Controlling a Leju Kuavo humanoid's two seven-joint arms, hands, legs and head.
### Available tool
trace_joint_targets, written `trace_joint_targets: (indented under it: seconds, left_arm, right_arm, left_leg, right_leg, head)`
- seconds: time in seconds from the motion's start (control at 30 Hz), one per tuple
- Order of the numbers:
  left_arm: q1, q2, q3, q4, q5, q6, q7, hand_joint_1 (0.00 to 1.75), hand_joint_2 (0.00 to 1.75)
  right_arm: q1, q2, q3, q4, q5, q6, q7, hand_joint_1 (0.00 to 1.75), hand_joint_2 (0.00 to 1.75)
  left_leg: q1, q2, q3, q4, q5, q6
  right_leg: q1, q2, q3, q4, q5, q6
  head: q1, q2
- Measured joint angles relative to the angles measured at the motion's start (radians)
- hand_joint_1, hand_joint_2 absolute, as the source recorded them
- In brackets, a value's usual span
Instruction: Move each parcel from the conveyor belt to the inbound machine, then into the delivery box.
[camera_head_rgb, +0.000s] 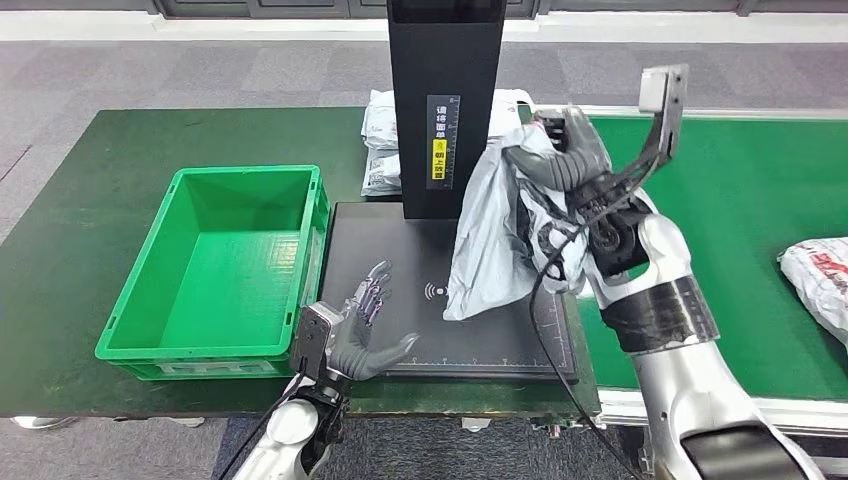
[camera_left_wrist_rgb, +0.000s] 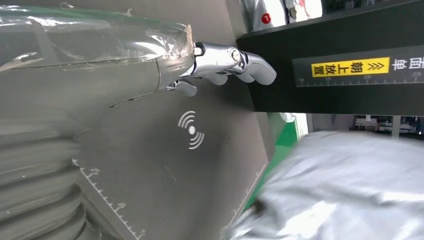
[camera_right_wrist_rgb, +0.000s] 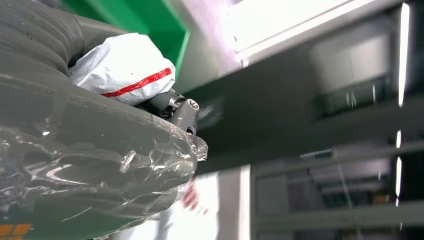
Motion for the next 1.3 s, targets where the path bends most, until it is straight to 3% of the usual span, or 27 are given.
trace_joint_targets:
  seconds: [0.23, 0.43, 0.57, 0.8, 0.97, 1.13, 1.3]
  left_arm:
    - [-0.03, -0.02, 0.0, 0.03, 0.002, -0.005, 0.003, 0.0, 1.75]
    - [-0.047, -0.032, 0.0, 0.056, 0.003, -0.005, 0.002, 0.0, 1.75]
    - [-0.048, -0.033, 0.0, 0.066, 0.004, -0.005, 0.002, 0.0, 1.75]
    - [-0.057, -0.035, 0.0, 0.078, 0.006, -0.022, 0.02, 0.0, 1.75]
    - [-0.058, -0.035, 0.0, 0.081, 0.008, -0.033, 0.032, 0.0, 1.75]
    - [-0.056, -0.035, 0.0, 0.08, 0.017, -0.03, 0.055, 0.0, 1.75]
    - [-0.045, -0.031, 0.0, 0.077, 0.018, -0.016, 0.066, 0.0, 1.75]
  right_arm:
    - [-0.214, 0.095, 0.083, 0.112, -0.041, -0.008, 0.044, 1.75, 1.75]
    - [-0.275, 0.143, 0.144, 0.197, -0.031, 0.013, 0.041, 1.75, 1.75]
    - [-0.282, 0.155, 0.15, 0.225, -0.03, 0.014, 0.034, 0.02, 1.75]
    - [-0.282, 0.162, 0.231, 0.303, 0.063, 0.113, 0.068, 0.0, 1.75]
    - [-0.217, 0.165, 0.333, 0.41, 0.152, 0.156, 0.04, 0.0, 1.75]
    - [-0.139, 0.167, 0.403, 0.47, 0.237, 0.144, -0.003, 0.0, 1.75]
    - [-0.092, 0.151, 0.475, 0.467, 0.419, 0.093, -0.059, 0.0, 1.75]
  left_leg:
    - [0.001, 0.0, 0.0, 0.0, 0.001, -0.001]
    - [0.001, -0.001, -0.001, 0.0, 0.001, -0.001]
    - [0.001, -0.002, -0.001, 0.0, 0.001, -0.001]
    - [0.001, -0.001, -0.001, 0.0, 0.001, -0.001]
    - [0.002, -0.002, -0.001, 0.0, 0.001, -0.001]
    - [0.002, -0.002, -0.001, 0.0, 0.001, -0.001]
    - [0.002, -0.001, -0.002, 0.0, 0.0, -0.001]
  right_leg:
    - [0.001, 0.0, 0.0, 0.0, 0.0, 0.0]
    - [0.001, -0.001, 0.0, 0.0, 0.0, 0.0]
    - [0.001, -0.001, 0.0, 0.0, 0.0, 0.0]
    - [0.001, -0.001, 0.0, 0.0, 0.0, 0.0]
    - [0.002, -0.001, 0.0, 0.0, 0.0, 0.0]
    - [0.002, -0.001, -0.001, 0.0, 0.0, 0.0]
    - [0.002, -0.001, -0.002, 0.0, 0.0, 0.0]
  head:
    - [0.0, 0.0]
    - [0.0, 0.0]
    - [0.0, 0.0]
    - [0.0, 0.0]
    - [0.0, 0.0]
    - [0.0, 0.0]
    - [0.0, 0.0]
